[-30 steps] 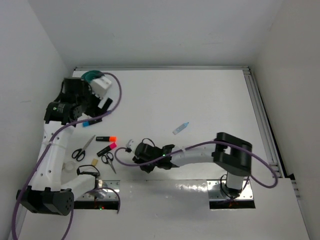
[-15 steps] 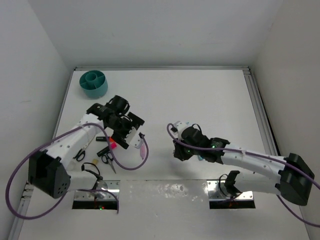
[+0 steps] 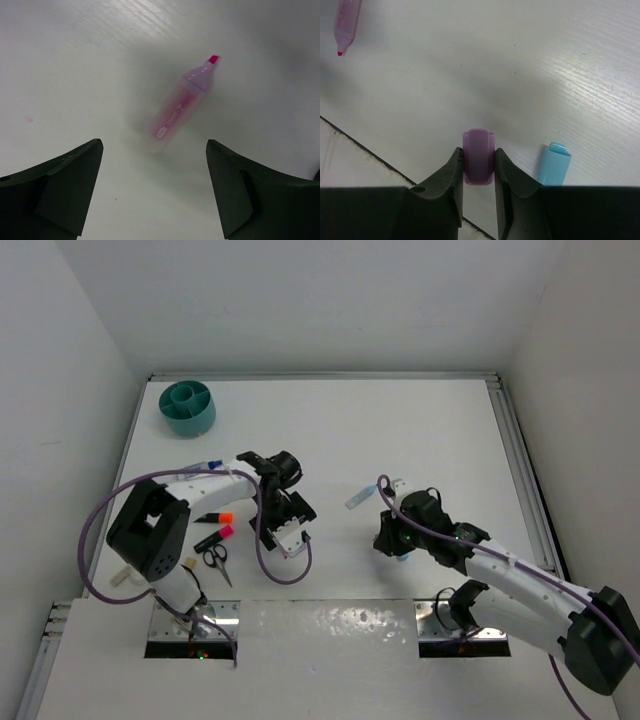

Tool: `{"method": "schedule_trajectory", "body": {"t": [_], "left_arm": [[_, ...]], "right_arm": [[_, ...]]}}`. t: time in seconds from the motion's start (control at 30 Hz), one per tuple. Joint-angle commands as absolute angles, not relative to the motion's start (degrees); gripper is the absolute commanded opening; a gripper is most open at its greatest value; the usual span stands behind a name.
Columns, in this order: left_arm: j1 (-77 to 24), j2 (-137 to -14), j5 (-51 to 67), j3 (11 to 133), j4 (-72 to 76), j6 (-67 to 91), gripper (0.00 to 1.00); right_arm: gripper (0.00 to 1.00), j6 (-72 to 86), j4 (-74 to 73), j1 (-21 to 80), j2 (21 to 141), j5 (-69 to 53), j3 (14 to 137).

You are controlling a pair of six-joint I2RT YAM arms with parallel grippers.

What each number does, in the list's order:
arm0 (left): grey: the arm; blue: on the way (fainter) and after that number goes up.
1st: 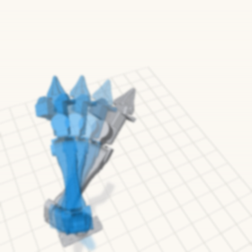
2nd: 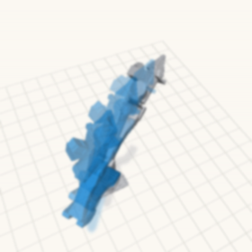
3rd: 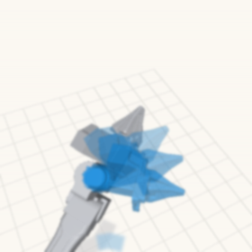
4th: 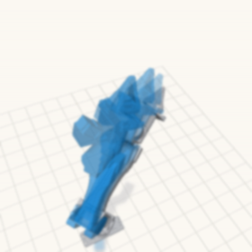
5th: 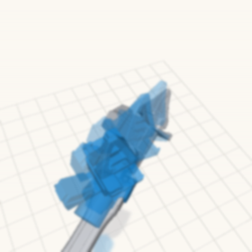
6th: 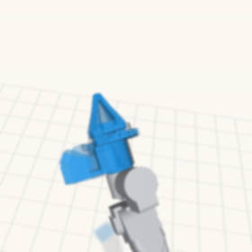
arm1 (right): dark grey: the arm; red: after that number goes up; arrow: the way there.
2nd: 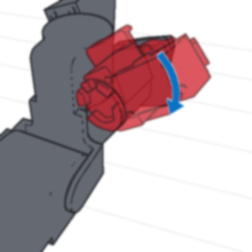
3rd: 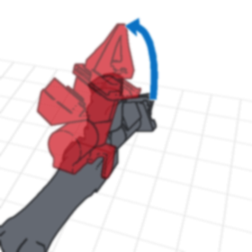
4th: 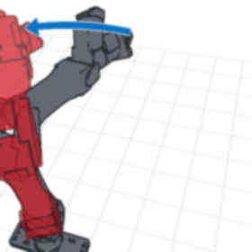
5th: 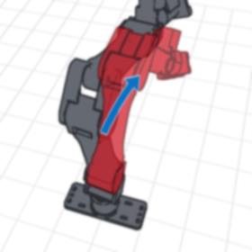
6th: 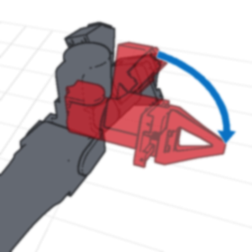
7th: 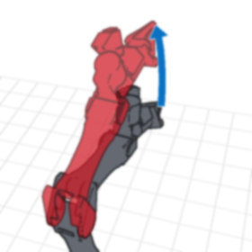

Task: Sort the stationery into containers
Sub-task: Pick up the pen cap at the corner of the board, then pick up the pen from the center of the board.

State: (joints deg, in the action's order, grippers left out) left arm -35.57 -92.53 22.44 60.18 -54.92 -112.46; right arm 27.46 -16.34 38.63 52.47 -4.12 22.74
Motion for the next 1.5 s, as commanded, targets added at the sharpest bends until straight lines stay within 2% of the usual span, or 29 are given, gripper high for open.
{"method": "schedule_trajectory", "body": {"t": [0.0,0.17,0.27,0.47,0.57,0.67,0.7,0.93,1.17,1.33,1.47], "left_arm": [[-36.65,-95.79,18.57,60.82,-58.51,-128.04,0.8],[-37.35,-99.31,16.44,60.12,-59.33,-130.6,0.79],[-39.28,-100.89,16.61,59.77,-56.61,-126.5,0.76],[-41.22,-103.18,15.47,57.13,-49.14,-121.3,0.61],[-41.05,-104.32,13.89,55.91,-46.24,-119.8,0.48],[-40.61,-104.68,12.13,54.76,-43.86,-117.96,0.29],[-40.52,-104.5,12.48,54.93,-43.34,-116.99,0.01],[-38.24,-100.82,20.65,61.34,-46.23,-102.05,0.0],[-35.96,-96.42,23.28,69.95,-47.09,-74.74,0.0],[-31.3,-93.78,27.07,78.73,-57.02,-60.85,0.0],[-30.5,-91.5,28.82,80.16,-63.62,-59.5,0.0]], "right_arm": [[0.0,27.69,-13.89,37.36,53.43,-6.85,23.2],[0.0,27.6,-13.45,37.27,56.16,-7.38,24.61],[0.0,27.42,-12.39,37.18,56.86,-7.91,24.7],[0.0,24.53,-15.03,36.3,58.44,-9.49,27.33],[0.0,24.17,-16.08,35.86,58.36,-9.93,28.3],[0.0,23.65,-16.43,35.6,58.01,-10.02,29.0],[0.0,23.47,-17.13,35.6,58.01,-9.67,29.26],[0.0,17.85,-21.35,34.72,61.77,-9.22,35.94],[0.0,8.89,-26.18,33.31,68.64,-15.37,46.74],[0.0,-3.91,-38.39,32.25,75.91,-19.07,63.31],[0.0,-11.41,-53.13,33.22,84.34,-22.32,78.11]]}}
